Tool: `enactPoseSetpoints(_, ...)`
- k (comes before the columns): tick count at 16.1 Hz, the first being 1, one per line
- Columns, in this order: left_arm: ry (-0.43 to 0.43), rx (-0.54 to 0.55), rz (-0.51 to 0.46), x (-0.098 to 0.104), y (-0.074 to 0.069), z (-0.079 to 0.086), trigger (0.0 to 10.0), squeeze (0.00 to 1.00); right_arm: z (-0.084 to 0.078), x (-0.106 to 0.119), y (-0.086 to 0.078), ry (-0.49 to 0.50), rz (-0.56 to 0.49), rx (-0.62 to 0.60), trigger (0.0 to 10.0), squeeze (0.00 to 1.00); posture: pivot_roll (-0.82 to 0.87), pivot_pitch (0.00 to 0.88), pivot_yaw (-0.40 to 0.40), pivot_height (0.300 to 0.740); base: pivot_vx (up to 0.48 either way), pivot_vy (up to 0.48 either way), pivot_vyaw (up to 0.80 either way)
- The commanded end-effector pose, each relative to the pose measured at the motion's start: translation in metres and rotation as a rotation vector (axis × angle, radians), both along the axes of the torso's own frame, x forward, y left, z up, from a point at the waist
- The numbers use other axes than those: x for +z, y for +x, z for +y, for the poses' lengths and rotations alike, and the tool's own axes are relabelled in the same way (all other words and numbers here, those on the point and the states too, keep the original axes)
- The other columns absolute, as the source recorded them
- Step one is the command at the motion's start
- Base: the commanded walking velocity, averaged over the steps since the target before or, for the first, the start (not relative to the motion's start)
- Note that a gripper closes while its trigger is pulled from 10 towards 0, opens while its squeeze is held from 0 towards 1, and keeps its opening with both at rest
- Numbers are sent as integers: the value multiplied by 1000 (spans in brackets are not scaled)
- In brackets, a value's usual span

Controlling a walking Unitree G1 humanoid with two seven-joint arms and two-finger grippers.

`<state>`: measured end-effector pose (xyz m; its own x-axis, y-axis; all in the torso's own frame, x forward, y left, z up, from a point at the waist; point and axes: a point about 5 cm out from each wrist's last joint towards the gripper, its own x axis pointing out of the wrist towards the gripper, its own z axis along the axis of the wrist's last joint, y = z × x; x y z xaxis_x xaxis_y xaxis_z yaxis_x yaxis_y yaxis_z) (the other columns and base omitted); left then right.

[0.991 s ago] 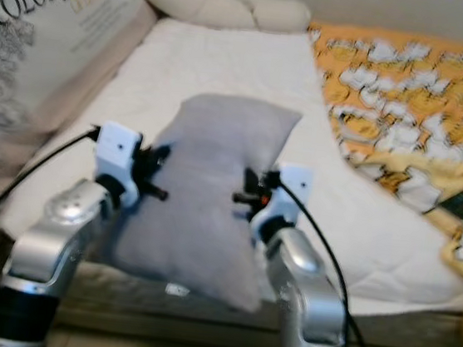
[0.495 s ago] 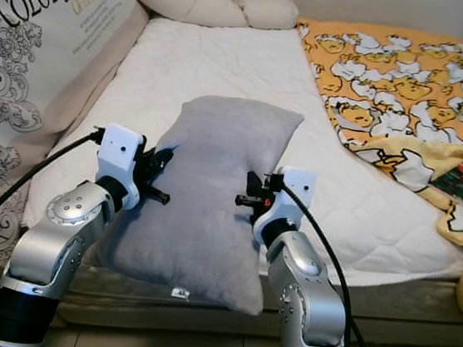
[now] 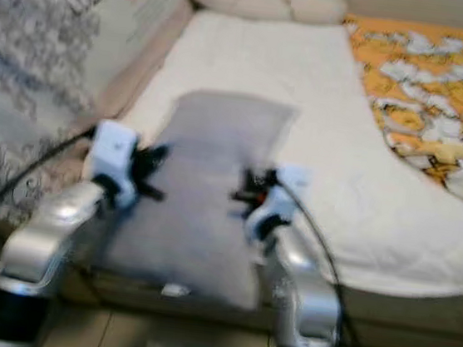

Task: Clean up the room

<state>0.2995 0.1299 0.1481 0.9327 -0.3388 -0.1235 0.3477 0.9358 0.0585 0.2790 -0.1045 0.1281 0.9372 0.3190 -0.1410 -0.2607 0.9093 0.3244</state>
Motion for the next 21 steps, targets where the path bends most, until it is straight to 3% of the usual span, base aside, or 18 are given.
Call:
enactPoseSetpoints(1, -3, -3, -36, 9, 2, -3, 10000, 0, -11, 6, 2, -1, -38, -52, 10000, 0, 16, 0, 48, 740, 0, 341, 0)
enactPoseSetpoints(4, 0, -10, -33, 8, 2, -4, 10000, 0, -11, 5, 2, 5, -35, -59, 10000, 0, 10, 0, 56, 740, 0, 361, 0)
enactPoseSetpoints(12, -51, 34, -75, 13, -3, 0, 10000, 0, -11, 3, 0, 3, -28, -59, 10000, 0, 15, 0, 43, 740, 0, 0, 0)
enactPoseSetpoints(21, -45, 50, -70, 14, -2, 3, 10000, 0, -9, 3, 6, -8, -30, -27, 10000, 0, 28, 0, 35, 740, 356, 0, 0)
